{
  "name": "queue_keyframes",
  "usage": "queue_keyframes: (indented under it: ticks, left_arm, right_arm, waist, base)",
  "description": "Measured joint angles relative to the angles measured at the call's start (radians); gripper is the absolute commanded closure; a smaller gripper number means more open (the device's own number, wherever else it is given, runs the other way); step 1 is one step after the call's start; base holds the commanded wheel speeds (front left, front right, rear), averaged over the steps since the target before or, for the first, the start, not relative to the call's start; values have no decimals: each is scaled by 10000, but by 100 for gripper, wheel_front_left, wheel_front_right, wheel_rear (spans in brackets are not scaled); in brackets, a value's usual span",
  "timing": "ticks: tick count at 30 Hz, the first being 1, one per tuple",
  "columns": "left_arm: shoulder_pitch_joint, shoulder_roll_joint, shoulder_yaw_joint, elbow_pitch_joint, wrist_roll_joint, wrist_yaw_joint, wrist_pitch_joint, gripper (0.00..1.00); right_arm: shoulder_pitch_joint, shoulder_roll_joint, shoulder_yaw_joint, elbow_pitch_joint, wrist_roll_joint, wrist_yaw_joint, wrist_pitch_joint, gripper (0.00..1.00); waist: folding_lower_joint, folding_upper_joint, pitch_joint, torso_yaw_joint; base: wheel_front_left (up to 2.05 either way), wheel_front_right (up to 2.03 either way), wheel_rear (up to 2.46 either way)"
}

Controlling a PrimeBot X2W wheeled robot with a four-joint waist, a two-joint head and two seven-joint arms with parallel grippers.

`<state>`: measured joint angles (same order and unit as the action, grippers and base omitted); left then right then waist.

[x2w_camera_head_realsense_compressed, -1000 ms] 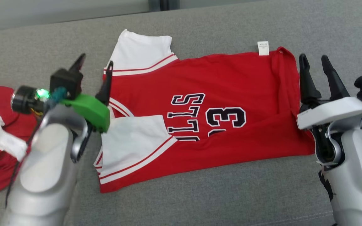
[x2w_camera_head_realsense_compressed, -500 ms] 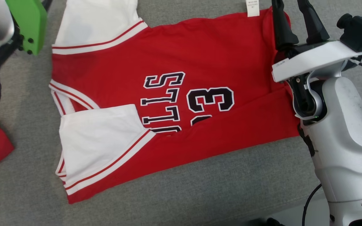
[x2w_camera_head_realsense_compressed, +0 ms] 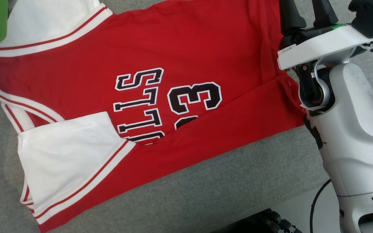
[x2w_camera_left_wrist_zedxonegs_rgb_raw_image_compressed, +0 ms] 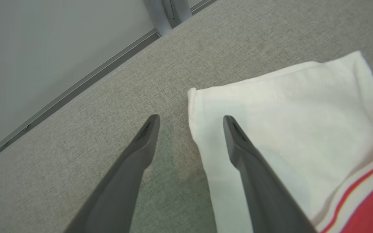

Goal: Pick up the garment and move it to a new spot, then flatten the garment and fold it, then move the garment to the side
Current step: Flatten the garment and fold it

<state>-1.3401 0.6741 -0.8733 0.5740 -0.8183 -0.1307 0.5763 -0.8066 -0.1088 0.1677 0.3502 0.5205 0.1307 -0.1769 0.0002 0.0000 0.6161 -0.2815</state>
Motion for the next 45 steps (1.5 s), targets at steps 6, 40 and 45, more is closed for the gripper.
queue_keyframes:
  ticks: [6, 40, 45]
  left_arm:
    - [-412, 38, -387, 458, -173, 0, 21, 0]
    - [674, -1279, -2211, -157, -1687, -10, -4328, 100]
    - [1271, -1407, -2495, -518, -1939, -10, -5087, 100]
  right_arm:
    - [1, 52, 178, 71, 142, 0, -188, 0]
    - [-285, -2328, 736, 2660, -756, 0, 1131, 0]
    - [-409, -2546, 1131, 3304, -719, 2, 1371, 0]
  waist:
    - [0, 0, 206, -320]
    - [-2, 0, -1181, 1738]
    - [-2, 0, -1649, 2335]
  base:
    - [0, 0, 0]
    - [0, 0, 0]
    - [0, 0, 0]
